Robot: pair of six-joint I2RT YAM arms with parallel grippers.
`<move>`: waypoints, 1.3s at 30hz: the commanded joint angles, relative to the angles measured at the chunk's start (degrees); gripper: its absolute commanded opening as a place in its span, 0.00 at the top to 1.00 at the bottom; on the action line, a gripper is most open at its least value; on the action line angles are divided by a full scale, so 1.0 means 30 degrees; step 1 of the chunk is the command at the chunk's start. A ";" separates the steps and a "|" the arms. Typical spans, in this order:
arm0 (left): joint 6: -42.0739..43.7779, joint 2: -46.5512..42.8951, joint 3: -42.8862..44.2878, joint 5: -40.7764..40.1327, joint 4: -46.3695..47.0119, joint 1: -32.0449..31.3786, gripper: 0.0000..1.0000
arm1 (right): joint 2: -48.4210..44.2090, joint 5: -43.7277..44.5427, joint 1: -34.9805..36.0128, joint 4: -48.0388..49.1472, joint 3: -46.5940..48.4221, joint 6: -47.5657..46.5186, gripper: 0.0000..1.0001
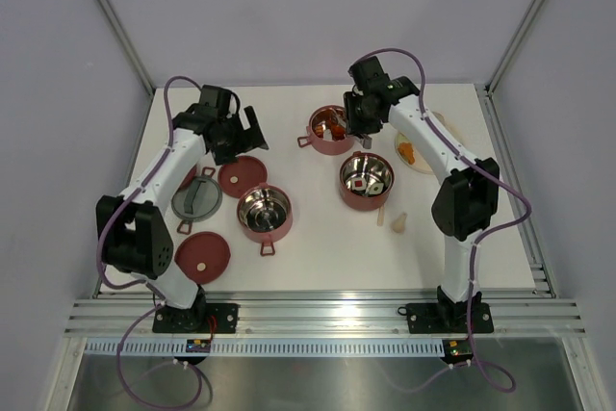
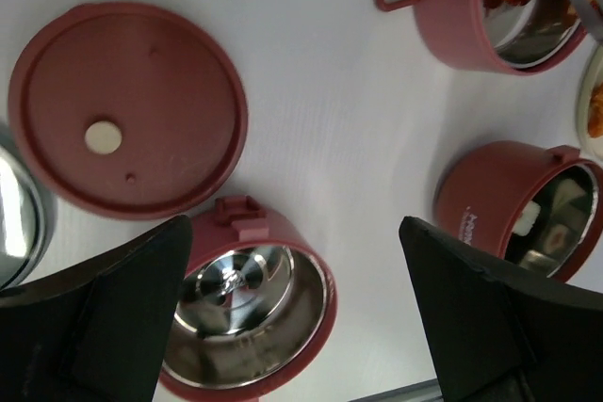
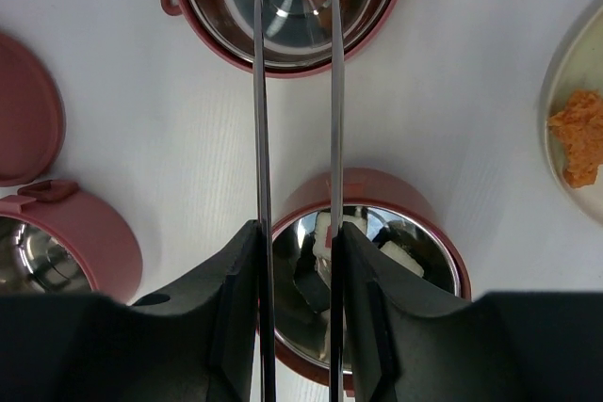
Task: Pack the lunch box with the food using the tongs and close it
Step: Place the fake food in the packing box, then move the packing box to the center of the board.
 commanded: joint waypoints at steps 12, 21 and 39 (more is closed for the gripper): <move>-0.0281 -0.6302 -0.7369 -0.3050 -0.2054 0.0076 0.03 | 0.1625 -0.0570 0.0855 0.0012 0.1696 -0.0462 0.55; -0.0633 -0.6685 -0.8778 -0.2701 -0.1821 0.0047 0.03 | 0.1948 -0.0366 0.1061 -0.0369 0.2869 -0.0521 0.38; -0.1190 -0.6188 -1.0097 -0.0769 -0.0767 -0.2589 0.03 | -0.2472 0.2622 -0.0519 0.0156 0.0470 -0.0287 0.56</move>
